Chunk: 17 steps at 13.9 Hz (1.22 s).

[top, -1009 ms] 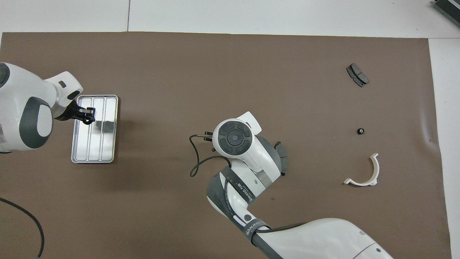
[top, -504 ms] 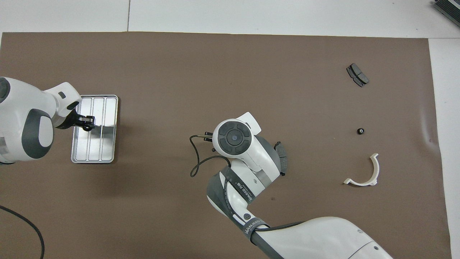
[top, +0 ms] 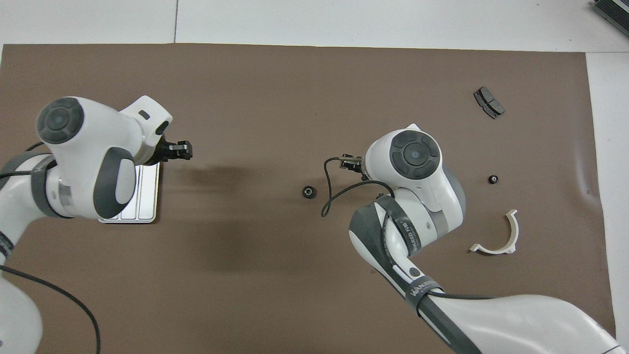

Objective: Pick bearing gear from pile to tray

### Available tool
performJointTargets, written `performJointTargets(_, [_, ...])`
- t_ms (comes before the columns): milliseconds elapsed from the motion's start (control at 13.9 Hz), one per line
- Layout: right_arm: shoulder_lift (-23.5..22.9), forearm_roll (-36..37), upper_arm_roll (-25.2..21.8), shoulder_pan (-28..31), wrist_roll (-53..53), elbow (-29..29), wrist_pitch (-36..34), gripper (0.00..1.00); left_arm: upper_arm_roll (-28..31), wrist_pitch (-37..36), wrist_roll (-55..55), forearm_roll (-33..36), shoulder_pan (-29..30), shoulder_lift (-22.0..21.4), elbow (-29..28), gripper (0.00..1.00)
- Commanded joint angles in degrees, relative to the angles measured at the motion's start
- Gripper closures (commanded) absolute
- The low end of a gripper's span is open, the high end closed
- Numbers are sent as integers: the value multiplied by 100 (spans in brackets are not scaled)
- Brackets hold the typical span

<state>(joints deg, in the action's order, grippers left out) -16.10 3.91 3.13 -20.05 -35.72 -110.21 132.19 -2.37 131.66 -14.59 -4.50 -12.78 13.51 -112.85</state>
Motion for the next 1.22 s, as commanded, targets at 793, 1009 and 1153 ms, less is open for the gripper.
performJointTargets(793, [678, -74, 91, 2443, 3895, -993, -237, 19, 97, 914, -1397, 283, -2079, 897, 833, 21])
performJointTargets(1009, [521, -267, 91, 2734, 4335, -1003, -123, 22, 97, 967, -1388, 292, -2167, 1047, 975, 23])
performJointTargets(1153, [406, -303, 82, 2866, 4503, -1003, 87, 24, 97, 993, -1388, 283, -2193, 1197, 1090, 24])
